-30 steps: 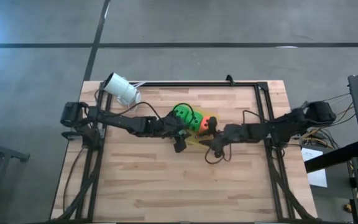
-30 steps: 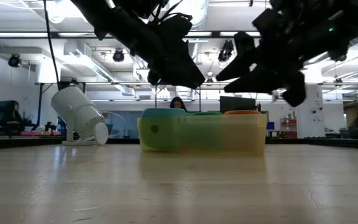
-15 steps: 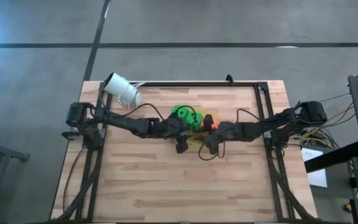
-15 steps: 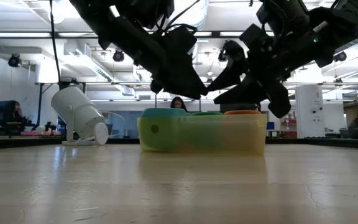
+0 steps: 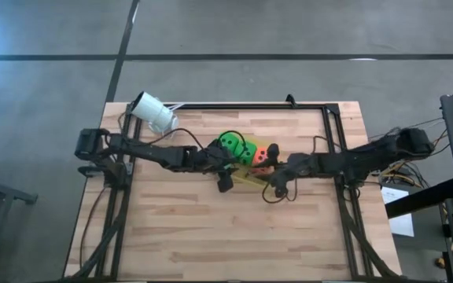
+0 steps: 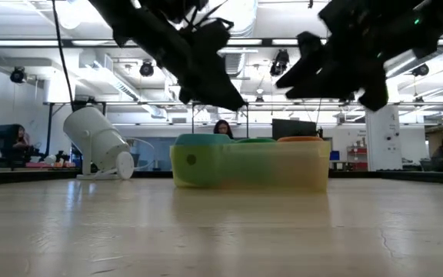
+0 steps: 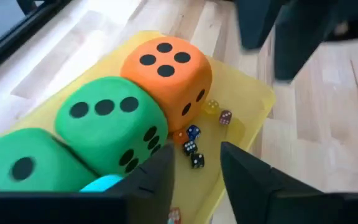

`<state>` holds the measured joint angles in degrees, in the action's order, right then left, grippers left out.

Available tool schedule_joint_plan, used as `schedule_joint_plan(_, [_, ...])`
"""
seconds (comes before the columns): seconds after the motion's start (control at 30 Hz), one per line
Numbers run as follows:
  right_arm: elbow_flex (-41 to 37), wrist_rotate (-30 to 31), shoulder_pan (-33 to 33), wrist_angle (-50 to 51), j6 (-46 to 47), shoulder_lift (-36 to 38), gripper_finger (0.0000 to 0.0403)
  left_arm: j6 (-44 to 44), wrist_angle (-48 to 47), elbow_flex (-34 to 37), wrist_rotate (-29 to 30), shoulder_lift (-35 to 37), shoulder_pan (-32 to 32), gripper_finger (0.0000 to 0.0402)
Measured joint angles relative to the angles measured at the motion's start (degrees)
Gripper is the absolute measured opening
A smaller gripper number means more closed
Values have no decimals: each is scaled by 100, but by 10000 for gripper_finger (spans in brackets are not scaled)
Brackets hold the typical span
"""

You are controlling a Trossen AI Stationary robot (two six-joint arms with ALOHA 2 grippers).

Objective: Pick & Place Dice
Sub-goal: Return to Home Position

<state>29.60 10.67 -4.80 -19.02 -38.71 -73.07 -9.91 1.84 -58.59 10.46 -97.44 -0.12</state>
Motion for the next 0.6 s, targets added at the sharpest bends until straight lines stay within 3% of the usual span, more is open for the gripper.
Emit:
schedule_joint_plan(0.2, [-17, -6, -249, 656, 857, 1006, 171, 403, -280, 0, 45, 495, -37, 66])
schedule_joint_plan(0.37, [-26, 0, -441, 1151, 1401, 1844, 140, 675, -581, 5, 107, 967, -93, 8])
schedule_joint_plan(0.6, [-38, 147, -642, 1715, 1969, 2728, 49, 866, -747, 527, 1536, 1850, -488, 4])
